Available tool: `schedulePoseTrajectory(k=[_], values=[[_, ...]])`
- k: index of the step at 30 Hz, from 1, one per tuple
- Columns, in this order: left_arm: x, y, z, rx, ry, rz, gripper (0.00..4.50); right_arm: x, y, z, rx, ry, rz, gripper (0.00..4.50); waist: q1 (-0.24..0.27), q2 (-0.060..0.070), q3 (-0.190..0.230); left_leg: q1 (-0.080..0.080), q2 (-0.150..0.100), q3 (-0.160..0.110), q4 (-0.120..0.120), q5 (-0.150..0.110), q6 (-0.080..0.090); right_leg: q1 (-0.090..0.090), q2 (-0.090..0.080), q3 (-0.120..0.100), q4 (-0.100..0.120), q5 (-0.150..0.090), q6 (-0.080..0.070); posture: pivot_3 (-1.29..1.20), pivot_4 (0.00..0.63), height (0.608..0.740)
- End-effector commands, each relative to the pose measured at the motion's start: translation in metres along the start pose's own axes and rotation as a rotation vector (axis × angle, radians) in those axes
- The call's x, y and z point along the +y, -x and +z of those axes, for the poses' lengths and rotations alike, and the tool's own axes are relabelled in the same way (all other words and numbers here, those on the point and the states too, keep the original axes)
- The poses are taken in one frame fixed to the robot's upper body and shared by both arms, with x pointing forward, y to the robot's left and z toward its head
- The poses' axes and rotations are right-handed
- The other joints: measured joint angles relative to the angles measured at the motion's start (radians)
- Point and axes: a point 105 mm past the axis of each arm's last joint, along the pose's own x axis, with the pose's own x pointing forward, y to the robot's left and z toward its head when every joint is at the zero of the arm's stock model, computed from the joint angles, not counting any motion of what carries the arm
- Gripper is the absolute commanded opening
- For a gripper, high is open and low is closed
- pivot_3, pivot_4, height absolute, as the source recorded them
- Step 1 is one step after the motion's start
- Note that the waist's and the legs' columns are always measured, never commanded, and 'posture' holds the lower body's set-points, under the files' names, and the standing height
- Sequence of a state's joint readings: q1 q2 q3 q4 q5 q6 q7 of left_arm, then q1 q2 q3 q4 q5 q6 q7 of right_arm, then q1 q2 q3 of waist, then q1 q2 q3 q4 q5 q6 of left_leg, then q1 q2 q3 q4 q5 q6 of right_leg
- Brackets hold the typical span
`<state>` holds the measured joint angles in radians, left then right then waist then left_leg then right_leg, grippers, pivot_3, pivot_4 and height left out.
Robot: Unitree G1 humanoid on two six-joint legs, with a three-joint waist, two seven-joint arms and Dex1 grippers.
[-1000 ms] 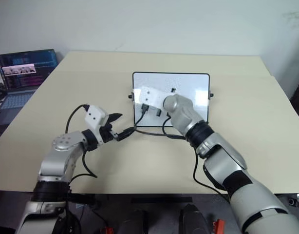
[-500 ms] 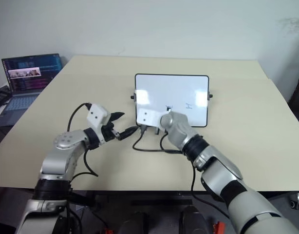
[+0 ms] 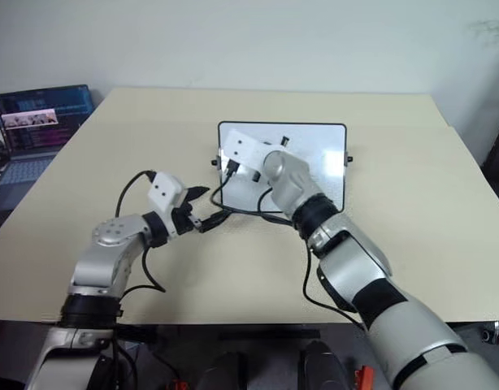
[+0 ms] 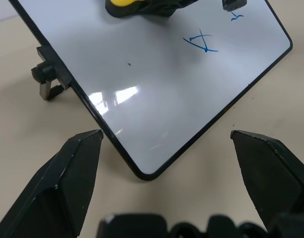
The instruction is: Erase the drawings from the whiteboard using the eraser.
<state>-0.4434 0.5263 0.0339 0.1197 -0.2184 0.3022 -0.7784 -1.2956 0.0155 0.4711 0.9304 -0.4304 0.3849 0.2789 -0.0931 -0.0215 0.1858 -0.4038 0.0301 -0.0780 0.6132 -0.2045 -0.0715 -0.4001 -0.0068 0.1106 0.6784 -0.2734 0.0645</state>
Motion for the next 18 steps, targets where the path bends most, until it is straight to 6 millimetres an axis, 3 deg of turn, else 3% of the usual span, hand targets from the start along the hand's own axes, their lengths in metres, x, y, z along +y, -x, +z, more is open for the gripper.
schedulePoseTrajectory(k=[1,4,9,18], values=[[0.002,0.003,0.010,-0.028,-0.038,0.003,4.50,0.034,-0.002,-0.004,0.018,0.055,0.129,0.99,-0.004,0.000,0.000,0.000,0.000,0.000,-0.001,0.000,0.000,-0.001,0.000,0.000,0.001,-0.001,-0.001,0.00,0.150,0.740],[0.003,0.005,0.009,-0.025,-0.038,0.007,4.50,0.062,0.001,-0.018,0.051,0.099,0.262,0.99,-0.006,0.000,0.000,0.000,0.001,0.000,-0.003,0.000,0.000,-0.002,0.001,0.000,0.002,-0.001,-0.002,0.00,0.150,0.740],[0.004,0.005,0.009,-0.023,-0.038,0.010,4.50,0.080,0.007,-0.032,0.084,0.137,0.361,0.99,-0.008,0.000,0.000,0.003,0.001,0.000,-0.002,0.001,-0.001,0.001,0.001,-0.001,0.002,-0.004,0.002,0.00,0.150,0.740],[0.004,0.003,0.014,-0.040,-0.039,0.003,4.50,0.050,0.011,-0.023,0.043,0.031,0.312,0.99,-0.001,0.000,0.000,0.005,0.001,-0.004,-0.001,0.002,-0.002,0.005,0.001,-0.004,0.001,-0.004,0.003,0.00,0.150,0.740]])
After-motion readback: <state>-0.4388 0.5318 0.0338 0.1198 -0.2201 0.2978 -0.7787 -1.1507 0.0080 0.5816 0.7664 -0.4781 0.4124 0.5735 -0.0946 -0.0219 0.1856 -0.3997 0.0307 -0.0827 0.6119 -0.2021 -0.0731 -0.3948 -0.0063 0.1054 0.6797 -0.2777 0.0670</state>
